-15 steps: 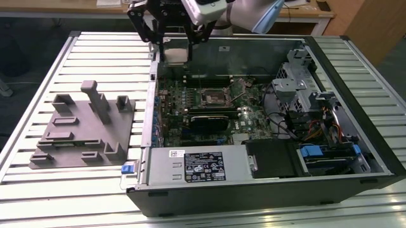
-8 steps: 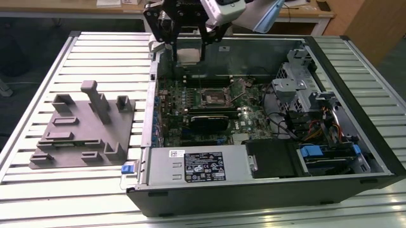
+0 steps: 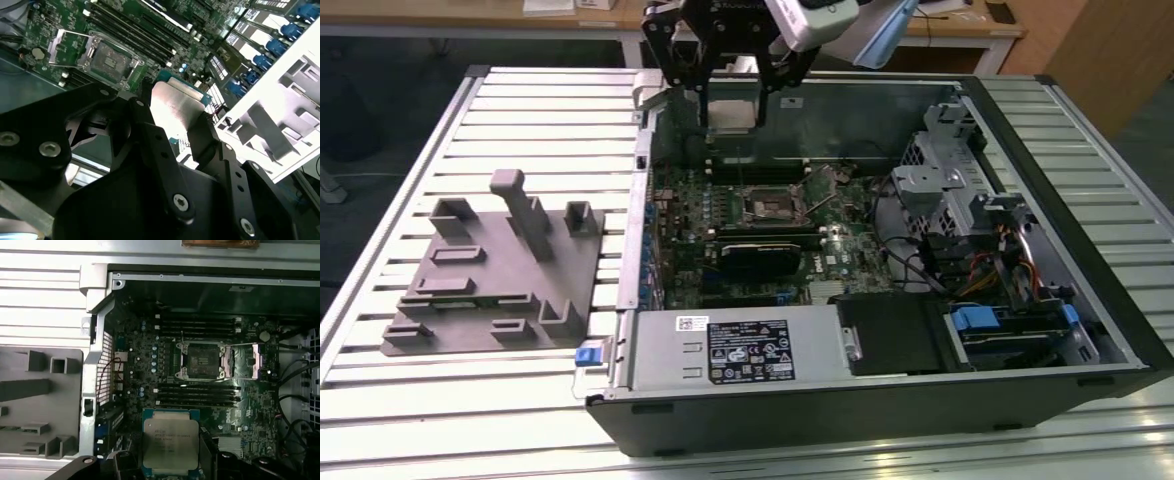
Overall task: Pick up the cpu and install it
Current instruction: 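Pick up the cpu and move it towards the insertion slot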
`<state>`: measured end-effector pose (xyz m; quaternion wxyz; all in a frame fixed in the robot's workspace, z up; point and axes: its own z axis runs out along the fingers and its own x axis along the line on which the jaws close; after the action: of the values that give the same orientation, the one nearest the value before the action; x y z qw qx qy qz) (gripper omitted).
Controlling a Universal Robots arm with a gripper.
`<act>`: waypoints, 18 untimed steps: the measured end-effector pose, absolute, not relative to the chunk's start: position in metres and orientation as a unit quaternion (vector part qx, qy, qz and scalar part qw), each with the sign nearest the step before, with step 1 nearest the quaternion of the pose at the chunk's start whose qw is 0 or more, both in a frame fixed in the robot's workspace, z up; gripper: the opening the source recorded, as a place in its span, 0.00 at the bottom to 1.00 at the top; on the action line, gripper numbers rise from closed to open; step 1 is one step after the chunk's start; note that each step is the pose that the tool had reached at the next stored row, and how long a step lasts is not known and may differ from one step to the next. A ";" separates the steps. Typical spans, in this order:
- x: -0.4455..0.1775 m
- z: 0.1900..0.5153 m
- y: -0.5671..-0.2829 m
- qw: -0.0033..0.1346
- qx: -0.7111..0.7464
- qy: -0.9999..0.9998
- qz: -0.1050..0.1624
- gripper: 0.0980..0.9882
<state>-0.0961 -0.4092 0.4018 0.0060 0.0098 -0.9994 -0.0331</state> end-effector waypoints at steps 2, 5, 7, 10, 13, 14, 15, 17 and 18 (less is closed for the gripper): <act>-0.093 0.402 -0.408 0.006 0.010 -0.999 -0.033 0.50; -0.087 0.402 -0.407 0.006 0.010 -0.999 -0.033 0.50; -0.083 0.401 -0.406 0.006 0.010 -0.999 -0.033 0.50; -0.077 0.401 -0.405 0.006 0.010 -0.999 -0.033 0.50; -0.072 0.401 -0.404 0.006 0.010 -0.999 -0.033 0.50; -0.072 0.401 -0.403 0.006 0.010 -0.999 -0.033 0.50; -0.071 0.401 -0.402 0.006 0.010 -0.999 -0.033 0.50; -0.069 0.401 -0.400 0.006 0.010 -0.999 -0.033 0.50; -0.068 0.401 -0.398 0.006 0.010 -0.999 -0.033 0.50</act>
<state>-0.0684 -0.3977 0.4005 0.0060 0.0098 -0.9994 -0.0330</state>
